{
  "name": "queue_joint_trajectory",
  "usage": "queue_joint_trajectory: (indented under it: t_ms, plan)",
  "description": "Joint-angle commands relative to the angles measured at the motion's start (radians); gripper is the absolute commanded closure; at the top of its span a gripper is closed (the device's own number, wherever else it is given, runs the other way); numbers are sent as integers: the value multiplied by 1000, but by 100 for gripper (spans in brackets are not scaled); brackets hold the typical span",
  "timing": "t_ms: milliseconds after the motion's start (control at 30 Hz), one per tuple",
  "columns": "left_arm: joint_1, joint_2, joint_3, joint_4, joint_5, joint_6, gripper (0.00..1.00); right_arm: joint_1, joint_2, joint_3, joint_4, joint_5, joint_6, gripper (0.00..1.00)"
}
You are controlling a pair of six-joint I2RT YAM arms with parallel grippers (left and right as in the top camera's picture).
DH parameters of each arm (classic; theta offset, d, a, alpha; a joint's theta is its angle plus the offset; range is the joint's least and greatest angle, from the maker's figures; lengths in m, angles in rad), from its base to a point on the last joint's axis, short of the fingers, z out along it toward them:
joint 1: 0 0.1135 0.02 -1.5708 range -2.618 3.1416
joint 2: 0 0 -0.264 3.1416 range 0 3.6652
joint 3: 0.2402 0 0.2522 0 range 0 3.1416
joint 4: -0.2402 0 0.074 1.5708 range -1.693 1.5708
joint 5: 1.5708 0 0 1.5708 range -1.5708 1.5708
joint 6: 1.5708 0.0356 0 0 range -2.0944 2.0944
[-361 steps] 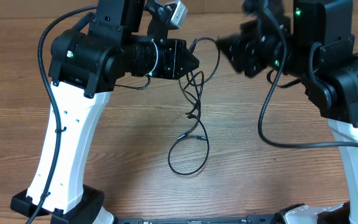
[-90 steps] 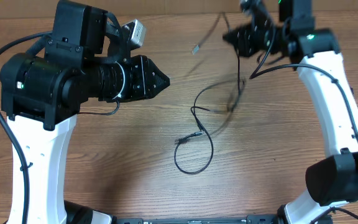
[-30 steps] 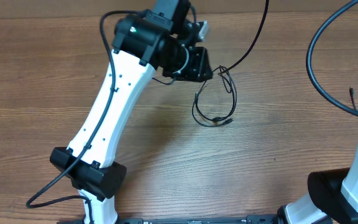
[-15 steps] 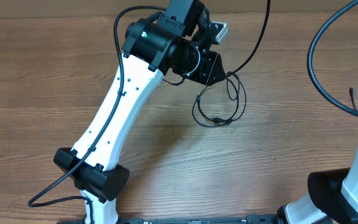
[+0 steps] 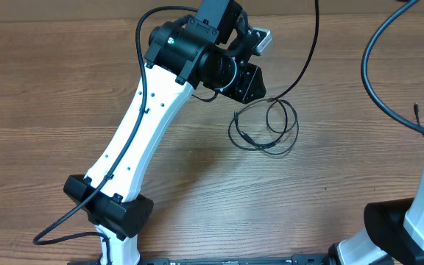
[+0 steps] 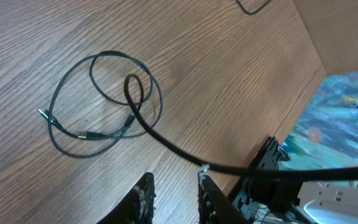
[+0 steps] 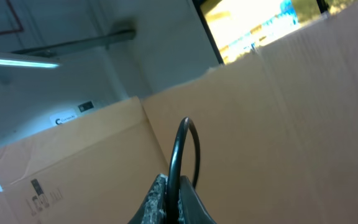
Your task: Untangle cables
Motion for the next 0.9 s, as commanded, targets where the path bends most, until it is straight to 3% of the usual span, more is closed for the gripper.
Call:
queue_joint_trajectory:
  t_ms: [0, 267, 433, 667, 767, 867]
  plan:
    - [0, 9, 13, -2, 16, 27, 76, -2, 17, 23, -24, 40, -6, 96]
    - [-1, 9, 13, -15, 68, 103, 75, -4, 19, 23, -266, 243, -7, 96]
    - [-1, 9, 13, -8, 73, 102, 73, -25, 19, 23, -364, 253, -6, 96]
    - [-2, 9, 13, 16, 202, 104, 69, -99, 27, 14, -436, 248, -6, 96]
    - [-8, 9, 13, 15, 256, 68, 64, -136, 27, 6, -425, 198, -7, 96]
    - [-32, 9, 13, 16, 263, -47, 61, -152, 27, 2, -407, 161, -32, 96]
